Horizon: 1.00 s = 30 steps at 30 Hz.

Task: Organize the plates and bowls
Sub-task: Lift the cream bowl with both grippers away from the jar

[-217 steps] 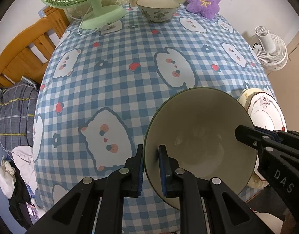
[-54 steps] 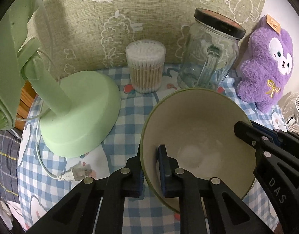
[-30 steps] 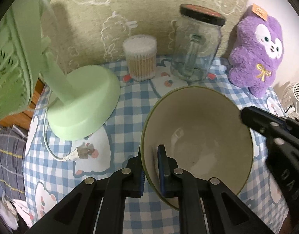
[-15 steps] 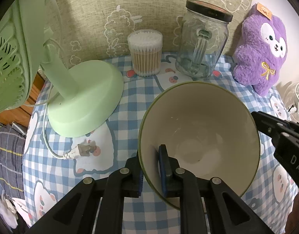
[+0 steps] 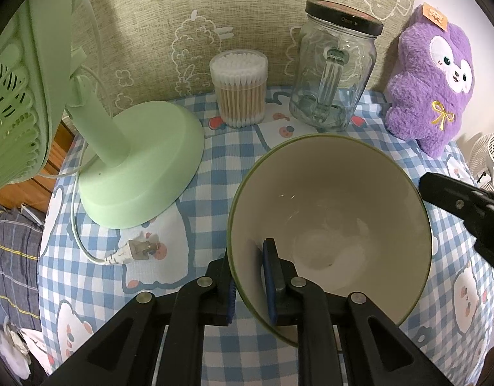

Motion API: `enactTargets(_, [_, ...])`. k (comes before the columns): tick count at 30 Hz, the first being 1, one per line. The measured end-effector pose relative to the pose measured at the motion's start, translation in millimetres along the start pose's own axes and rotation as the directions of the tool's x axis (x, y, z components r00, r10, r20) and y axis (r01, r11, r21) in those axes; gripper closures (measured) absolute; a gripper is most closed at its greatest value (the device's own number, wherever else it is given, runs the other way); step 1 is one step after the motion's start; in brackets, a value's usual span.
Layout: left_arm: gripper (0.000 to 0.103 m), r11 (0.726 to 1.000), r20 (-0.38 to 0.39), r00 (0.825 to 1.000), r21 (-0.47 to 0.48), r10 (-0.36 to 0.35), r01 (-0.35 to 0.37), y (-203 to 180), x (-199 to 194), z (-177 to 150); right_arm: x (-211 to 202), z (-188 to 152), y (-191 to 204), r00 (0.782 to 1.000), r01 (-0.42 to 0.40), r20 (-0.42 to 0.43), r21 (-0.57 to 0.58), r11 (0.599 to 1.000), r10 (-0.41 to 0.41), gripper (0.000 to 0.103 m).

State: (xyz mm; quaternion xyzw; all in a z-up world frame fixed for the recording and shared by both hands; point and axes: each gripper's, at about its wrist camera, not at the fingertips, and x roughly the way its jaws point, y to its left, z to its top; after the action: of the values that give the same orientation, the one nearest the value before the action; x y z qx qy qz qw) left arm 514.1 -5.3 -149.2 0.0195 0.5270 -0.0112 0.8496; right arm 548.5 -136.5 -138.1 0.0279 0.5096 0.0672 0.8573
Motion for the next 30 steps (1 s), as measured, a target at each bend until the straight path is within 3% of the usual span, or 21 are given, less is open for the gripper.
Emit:
enactTargets(4, [0.090,1.000,-0.001,1.000,0.002,0.001,-0.001,0.5,0.8,-0.1,2.0,0.4,4.1,0.999,-0.029,-0.019,0.007,1.000,0.029,0.089])
enactTargets(5, [0.090,1.000,-0.001,1.000,0.001,0.000,0.000,0.7,0.7,0.0,3.0,0.2,5.4,0.999,-0.032,-0.023,0.006,0.999,0.032,0.080])
enactTargets(6, [0.090,1.000,-0.001,1.000,0.001,0.000,0.000,0.8,0.7,-0.1,5.2,-0.2,6.8,0.999,-0.023,-0.029,0.000,1.000,0.023,0.064])
enactTargets(8, [0.090,1.000,0.000,1.000,0.001,-0.001,0.001,1.0,0.9,-0.2,9.5,-2.3,7.2,1.000,0.002,-0.025,-0.002,1.000,-0.002,0.049])
enactTargets(15, [0.090,1.000,0.006,1.000,0.005,0.003,-0.003,0.8,0.8,-0.4,31.4,-9.9,2.3,0.998,0.004,-0.065,0.027,1.000,-0.002,0.050])
enactTargets(16, [0.090,1.000,0.007,1.000,0.006,0.003,-0.003,0.8,0.9,-0.5,33.7,-10.7,2.4,0.998,0.003,-0.068,0.029,1.000,-0.001,0.053])
enactTargets(18, [0.090,1.000,0.008,1.000,0.009,0.003,-0.003,0.4,0.8,-0.8,38.6,-11.6,2.1,0.997,-0.009,-0.082,0.035,0.999,0.011,0.071])
enactTargets(23, [0.090,1.000,0.007,1.000,0.027,0.011,-0.011,-1.8,1.7,-0.2,41.0,-11.4,9.1,0.995,-0.043,-0.094,0.023,0.999,0.045,0.091])
enactTargets(30, [0.090,1.000,-0.005,1.000,0.026,0.006,-0.006,-0.9,-3.9,-5.9,32.7,-15.6,13.9,0.994,-0.025,-0.111,0.000,1.000,0.024,0.091])
